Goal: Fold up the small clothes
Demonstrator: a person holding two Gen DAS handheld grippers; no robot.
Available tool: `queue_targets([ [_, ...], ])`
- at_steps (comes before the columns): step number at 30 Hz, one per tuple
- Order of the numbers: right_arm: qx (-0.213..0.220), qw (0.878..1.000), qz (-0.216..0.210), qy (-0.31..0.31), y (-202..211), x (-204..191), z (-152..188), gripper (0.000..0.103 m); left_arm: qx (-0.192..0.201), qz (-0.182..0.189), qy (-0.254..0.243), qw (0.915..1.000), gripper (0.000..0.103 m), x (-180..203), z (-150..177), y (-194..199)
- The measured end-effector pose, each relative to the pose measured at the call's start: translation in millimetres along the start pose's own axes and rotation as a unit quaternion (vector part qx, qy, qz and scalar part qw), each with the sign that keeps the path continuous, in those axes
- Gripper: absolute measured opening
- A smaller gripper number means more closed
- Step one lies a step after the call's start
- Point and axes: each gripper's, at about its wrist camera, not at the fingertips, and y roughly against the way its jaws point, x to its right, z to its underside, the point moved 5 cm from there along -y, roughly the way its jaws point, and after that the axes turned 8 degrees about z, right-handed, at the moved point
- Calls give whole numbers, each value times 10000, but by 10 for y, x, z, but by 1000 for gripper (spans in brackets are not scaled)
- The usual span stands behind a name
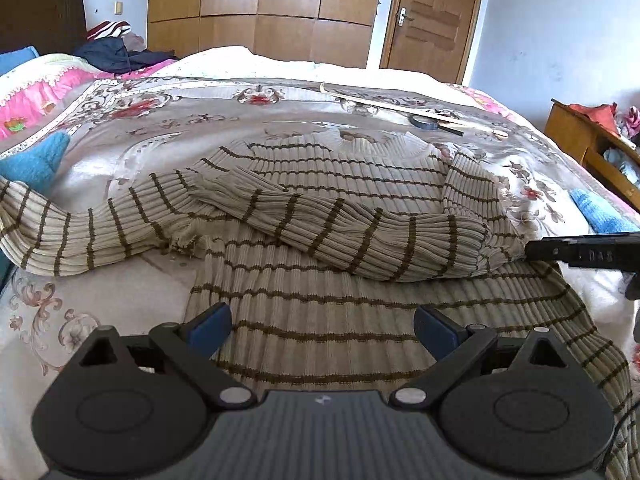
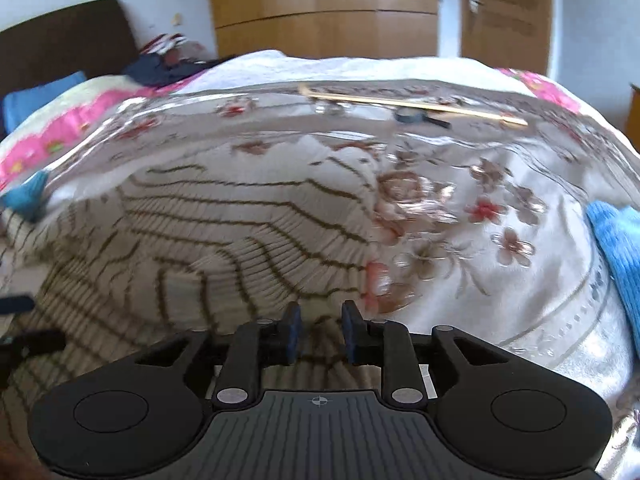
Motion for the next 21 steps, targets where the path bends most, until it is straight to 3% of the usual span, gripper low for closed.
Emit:
queue_targets([
  [5, 292, 9922, 351, 1162, -23, -274, 63, 41, -1, 8, -67, 10000, 103, 33, 14, -11],
  [8, 481, 9830, 640, 1652, -125, -402, 47, 40, 5, -2, -105, 9999, 103, 48, 16, -19],
  [9, 593, 9824, 699, 1628, -142, -419, 13, 35, 4, -9, -112, 9999, 103, 50, 17, -22],
  [10, 647, 9834, 736, 1529, -162, -406, -11, 34, 3, -17, -115, 9999, 103, 51, 18, -24],
  [12, 462, 9920, 748, 901, -217, -281, -61, 17, 15, -28, -95, 10000, 103, 42, 11, -23],
  [15, 99, 9954, 916, -249, -249, 105, -10, 16, 46, -18, -11, 10000, 103, 13, -4, -8],
  [18, -267, 9847, 1072, -1348, -237, 514, 112, 19, 27, 10, 77, 10000, 103, -12, -11, -3],
  [21, -361, 9874, 935, -1221, -156, 495, 107, 23, 38, 29, 111, 9999, 103, -19, -21, 11],
])
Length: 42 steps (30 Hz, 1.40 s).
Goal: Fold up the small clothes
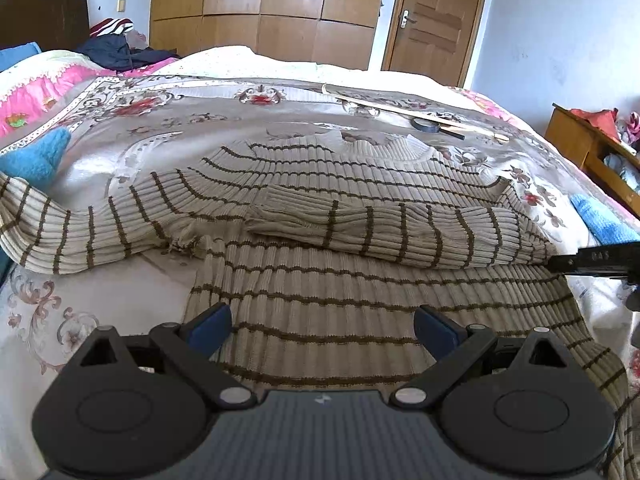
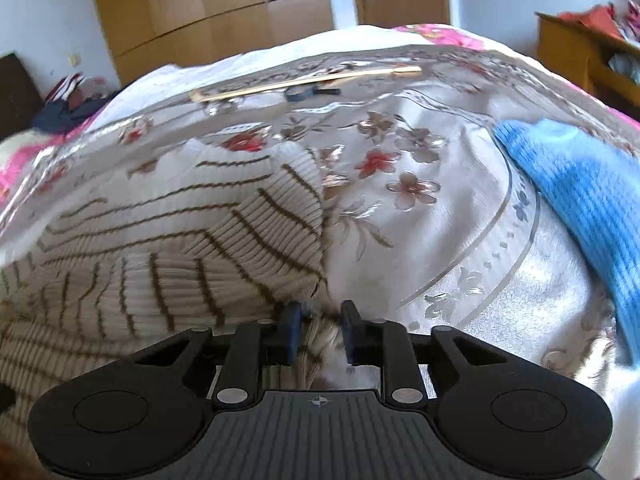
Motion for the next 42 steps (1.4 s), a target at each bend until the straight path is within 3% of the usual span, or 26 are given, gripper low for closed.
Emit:
queue_targets([
  [3, 460, 9954, 266, 799, 248, -209, 4, 24, 87, -9, 52, 9999, 103, -23, -23, 49],
  [6, 917, 9826, -95, 1614, 498, -540, 24, 25, 155, 9, 148, 9998, 103, -66, -47, 94],
  [10, 1012, 9598, -735, 2512, 505, -1086, 124, 25, 251, -65, 230, 9994, 103, -133, -82, 151],
  [12, 1079, 9417, -906, 3056, 446, -1387, 195, 25, 314, -103, 290, 9990, 103, -176, -102, 179],
  [16, 1134, 9148, -1341, 3636, 375, -1830, 255, 27, 382, -125, 429, 9983, 103, -263, -130, 212],
  [17, 1069, 9077, -1426, 3798, 339, -1932, 270, 32, 387, -128, 458, 9981, 103, -281, -134, 213],
  [20, 1000, 8960, -1411, 4090, 252, -2117, 306, 32, 379, -117, 514, 9979, 103, -313, -134, 210],
  [22, 884, 8997, -1466, 4015, 210, -2170, 263, 27, 382, -122, 537, 9978, 103, -331, -137, 210],
  [24, 774, 9054, -1509, 3892, 227, -2176, 215, 7, 385, -98, 577, 9975, 103, -344, -142, 215],
  [27, 614, 9212, -1521, 3527, 273, -2132, 102, 3, 414, -73, 614, 9972, 103, -355, -147, 238],
  [31, 746, 9637, -1585, 2016, 396, -1888, -438, 3, 478, -44, 681, 9965, 103, -377, -159, 271],
  [33, 918, 9773, -1654, 957, 473, -1689, -777, 3, 494, -28, 714, 9962, 103, -386, -160, 277],
  [35, 1110, 9765, -1803, 399, 533, -1610, -962, 3, 497, -28, 724, 9961, 103, -386, -162, 275],
  [36, 1215, 9743, -1842, 458, 560, -1637, -974, 3, 501, -33, 721, 9961, 103, -381, -165, 273],
  [38, 1152, 9697, -1902, 1013, 524, -1839, -829, 4, 488, -38, 705, 9963, 103, -375, -167, 267],
  [42, 246, 9502, -2173, 2221, 221, -2273, -117, 5, 427, -69, 664, 9969, 103, -367, -150, 244],
])
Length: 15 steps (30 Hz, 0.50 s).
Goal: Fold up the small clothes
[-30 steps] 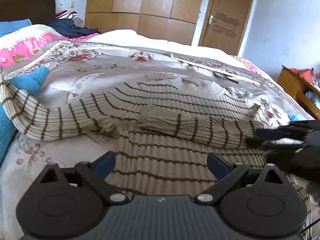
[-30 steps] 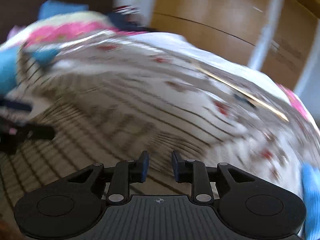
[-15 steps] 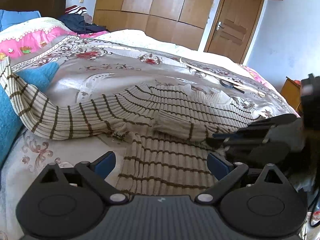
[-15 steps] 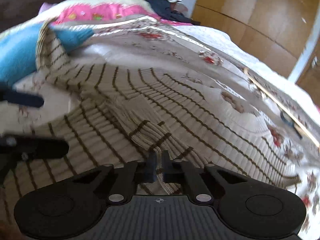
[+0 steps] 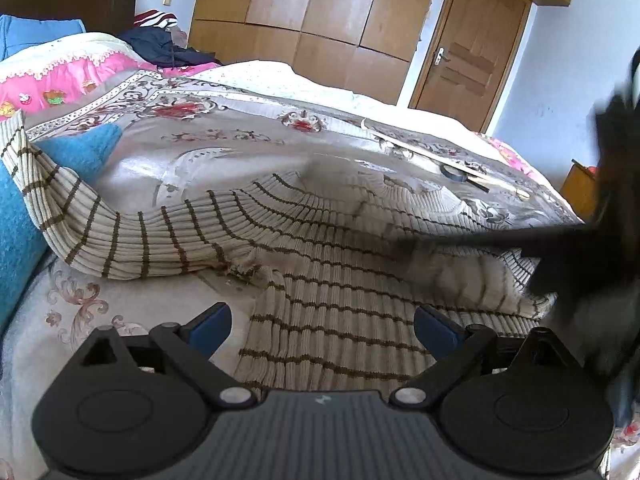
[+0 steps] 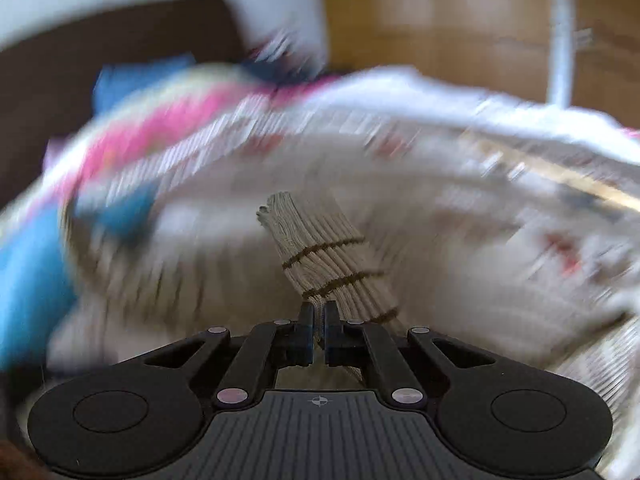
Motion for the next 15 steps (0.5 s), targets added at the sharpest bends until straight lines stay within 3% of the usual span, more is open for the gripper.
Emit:
queue_targets([
  [2, -378, 9987, -37, 326, -148, -112, 197, 6, -34, -77, -18, 10000, 103, -9, 10, -13],
  [4, -236, 9989, 21, 406, -115, -111, 252, 10, -59, -12, 45, 10000, 103, -19, 13, -25],
  [10, 189, 9995, 3, -273, 350, 282, 156, 14, -52, -34, 14, 10000, 103, -15, 14, -35],
  [13, 249, 9958, 629, -609, 432, 641, 243, 14, -46, -61, -19, 10000, 103, -5, 14, -50],
  [15, 40, 9890, 1203, -865, 357, 915, 382, 14, -76, -109, -20, 9999, 103, 8, 7, -79],
])
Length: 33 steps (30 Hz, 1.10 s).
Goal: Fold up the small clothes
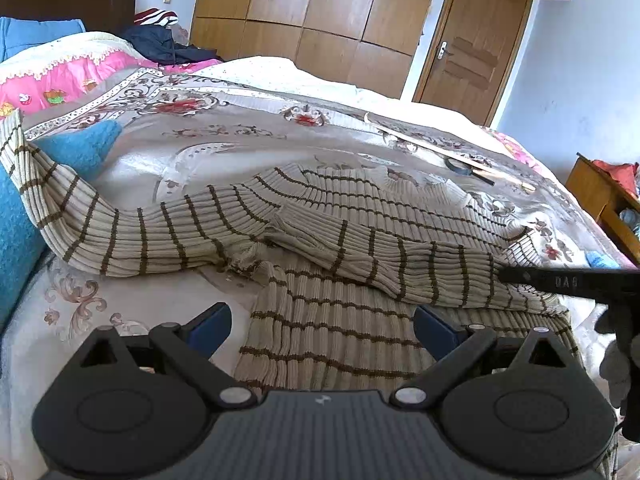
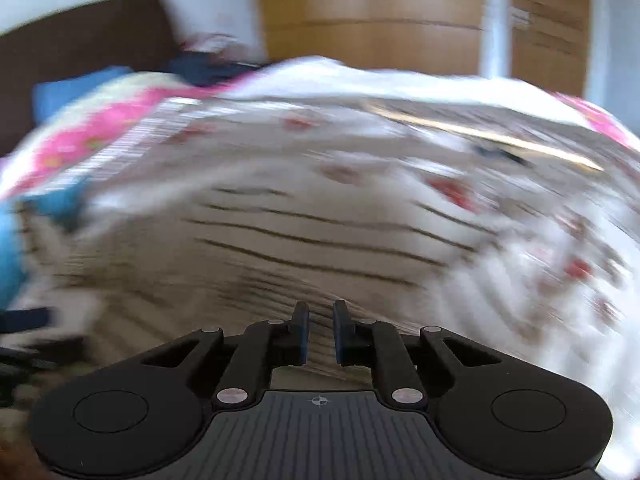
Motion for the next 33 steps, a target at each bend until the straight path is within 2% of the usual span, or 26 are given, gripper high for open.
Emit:
queue_targets([
  [2, -327, 9973, 652, -124, -170, 253, 130, 15, 1, -31, -33, 10000, 103, 35, -48, -36],
  [3, -422, 9957, 807, -193, -206, 343, 178, 15, 53, -70, -121, 9999, 103, 62, -90, -41],
  [6, -325, 9968, 602, -405, -118, 437, 183, 16, 308, -279, -577, 9975, 103, 191, -291, -117],
  [9, 12, 9991, 393, -165, -25, 435, 21, 17, 403, -269, -703, 9963, 103, 277, -475, -284],
  [11, 50, 9990, 299, 313, -71, 387, -116, 25, 419, -312, -802, 9954, 103, 294, -547, -397],
  [13, 63, 9934, 195, 1133, -133, 290, -175, 26, 490, -433, -826, 9944, 103, 251, -562, -435],
  [14, 78, 9847, 220, 1726, -179, 212, -191, 27, 525, -427, -764, 9948, 103, 202, -540, -439],
  [16, 49, 9567, 284, 2898, -283, 82, -189, 27, 490, -411, -621, 9960, 103, 103, -473, -474],
  [17, 5, 9391, 172, 3433, -323, 26, -174, 27, 451, -394, -563, 9966, 103, 58, -429, -507],
  [19, -187, 9124, -97, 4088, -361, -70, -138, 27, 361, -348, -530, 9973, 103, -5, -358, -559],
  [21, -322, 8814, -354, 4699, -360, -181, -117, 27, 364, -303, -540, 9974, 103, -25, -325, -597],
  [23, -414, 8568, -558, 5109, -366, -289, -107, 28, 388, -247, -546, 9974, 103, -22, -309, -611],
  [26, -555, 8327, -605, 5477, -489, -388, -95, 30, 366, -230, -720, 9965, 103, 24, -276, -641],
  [27, -623, 8283, -625, 5534, -542, -419, -94, 30, 361, -243, -794, 9959, 103, 40, -266, -642],
  [29, -741, 8287, -631, 5511, -632, -435, -89, 26, 337, -243, -911, 9950, 103, 76, -249, -656],
  [30, -780, 8360, -587, 5399, -659, -436, -105, 24, 328, -251, -947, 9947, 103, 87, -241, -664],
  [31, -812, 8476, -547, 5215, -669, -418, -134, 20, 318, -263, -967, 9945, 103, 89, -235, -669],
  [32, -832, 8621, -507, 4973, -665, -386, -182, 12, 290, -275, -971, 9945, 103, 86, -230, -680],
  [33, -806, 8791, -426, 4679, -658, -347, -221, 9, 245, -303, -960, 9946, 103, 75, -224, -697],
])
